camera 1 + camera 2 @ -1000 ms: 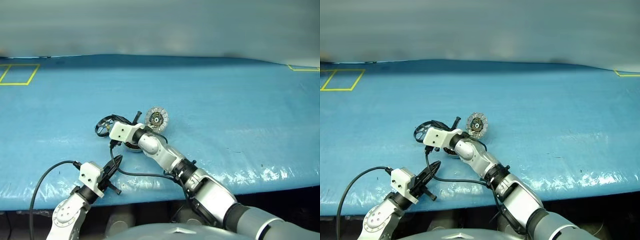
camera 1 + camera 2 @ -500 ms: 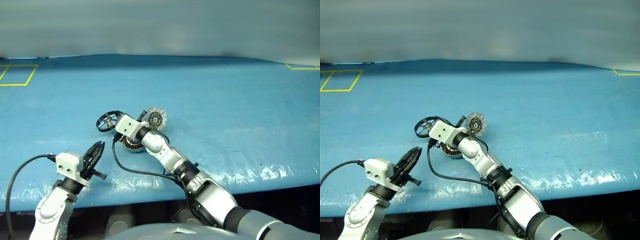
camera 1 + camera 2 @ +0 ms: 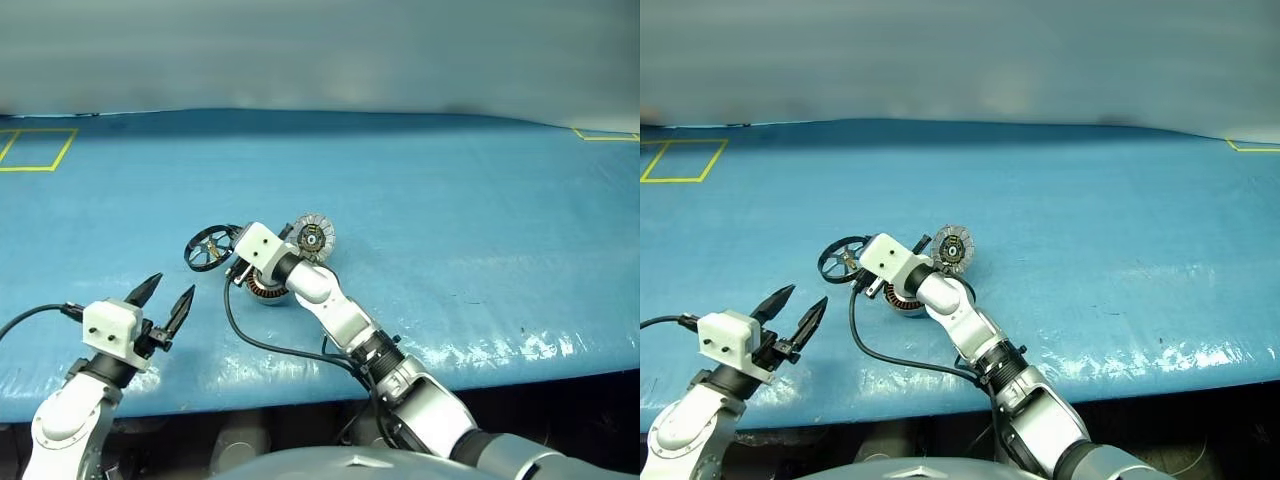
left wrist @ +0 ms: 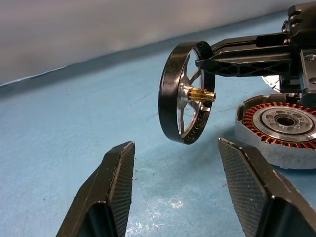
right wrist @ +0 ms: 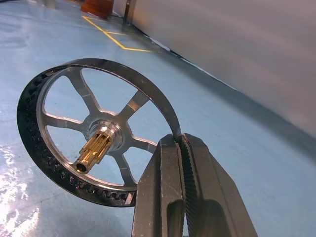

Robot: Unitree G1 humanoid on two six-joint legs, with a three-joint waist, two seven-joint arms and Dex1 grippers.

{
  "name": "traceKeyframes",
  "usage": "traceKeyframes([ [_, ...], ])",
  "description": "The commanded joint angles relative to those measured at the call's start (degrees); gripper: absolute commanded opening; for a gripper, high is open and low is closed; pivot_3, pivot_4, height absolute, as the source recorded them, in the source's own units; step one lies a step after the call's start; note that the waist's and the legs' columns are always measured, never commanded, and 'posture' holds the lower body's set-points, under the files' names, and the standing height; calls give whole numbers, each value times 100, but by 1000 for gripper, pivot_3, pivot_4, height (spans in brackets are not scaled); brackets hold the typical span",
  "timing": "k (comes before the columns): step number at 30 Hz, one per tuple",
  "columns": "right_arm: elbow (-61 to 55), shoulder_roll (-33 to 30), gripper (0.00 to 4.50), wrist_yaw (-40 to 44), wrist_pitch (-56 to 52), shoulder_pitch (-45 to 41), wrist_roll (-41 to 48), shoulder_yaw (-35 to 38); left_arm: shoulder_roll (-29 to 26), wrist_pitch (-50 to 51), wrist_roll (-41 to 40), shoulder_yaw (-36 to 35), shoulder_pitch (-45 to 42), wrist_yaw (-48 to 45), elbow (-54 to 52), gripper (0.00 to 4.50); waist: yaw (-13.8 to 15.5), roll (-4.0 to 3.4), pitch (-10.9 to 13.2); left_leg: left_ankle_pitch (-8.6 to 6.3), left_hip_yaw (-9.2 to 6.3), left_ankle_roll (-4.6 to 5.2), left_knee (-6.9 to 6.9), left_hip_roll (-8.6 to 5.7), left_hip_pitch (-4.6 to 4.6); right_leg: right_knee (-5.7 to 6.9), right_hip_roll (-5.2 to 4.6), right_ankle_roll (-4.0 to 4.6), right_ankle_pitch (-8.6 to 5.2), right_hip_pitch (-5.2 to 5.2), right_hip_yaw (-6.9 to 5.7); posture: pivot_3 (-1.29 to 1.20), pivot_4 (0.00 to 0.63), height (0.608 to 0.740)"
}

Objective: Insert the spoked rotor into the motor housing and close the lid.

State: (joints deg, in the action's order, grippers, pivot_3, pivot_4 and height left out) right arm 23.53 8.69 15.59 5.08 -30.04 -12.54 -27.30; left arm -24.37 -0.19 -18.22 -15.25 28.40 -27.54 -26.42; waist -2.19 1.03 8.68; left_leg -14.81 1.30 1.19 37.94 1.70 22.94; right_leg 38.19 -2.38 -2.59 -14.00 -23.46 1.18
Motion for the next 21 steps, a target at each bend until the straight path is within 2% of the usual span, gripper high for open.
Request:
traceKeyframes([
  [1, -543, 59, 0, 307, -112, 60, 196, 3, -129, 15, -188, -105, -14, -248, -142, 2895, 0, -1, 0, 0, 0, 0, 0, 0, 0, 0, 0, 0, 0, -1, 0, 0, 150, 740],
  [15, -976, -144, 0, 1365, -543, 274, 817, 39, -345, 282, -522, -212, -79, -710, -109, 2895, 0, 0, 1, 0, -1, 0, -3, 1, -1, -2, 1, 2, -1, -1, -1, 0, 150, 740],
  [21, -1128, -131, 0, 1554, -680, 338, 875, -15, -385, 359, -556, -259, -148, -832, 10, 2895, 4, -1, 1, 0, -1, 0, -2, 0, -1, -4, 0, 1, -1, -1, -1, 0, 150, 740],
])
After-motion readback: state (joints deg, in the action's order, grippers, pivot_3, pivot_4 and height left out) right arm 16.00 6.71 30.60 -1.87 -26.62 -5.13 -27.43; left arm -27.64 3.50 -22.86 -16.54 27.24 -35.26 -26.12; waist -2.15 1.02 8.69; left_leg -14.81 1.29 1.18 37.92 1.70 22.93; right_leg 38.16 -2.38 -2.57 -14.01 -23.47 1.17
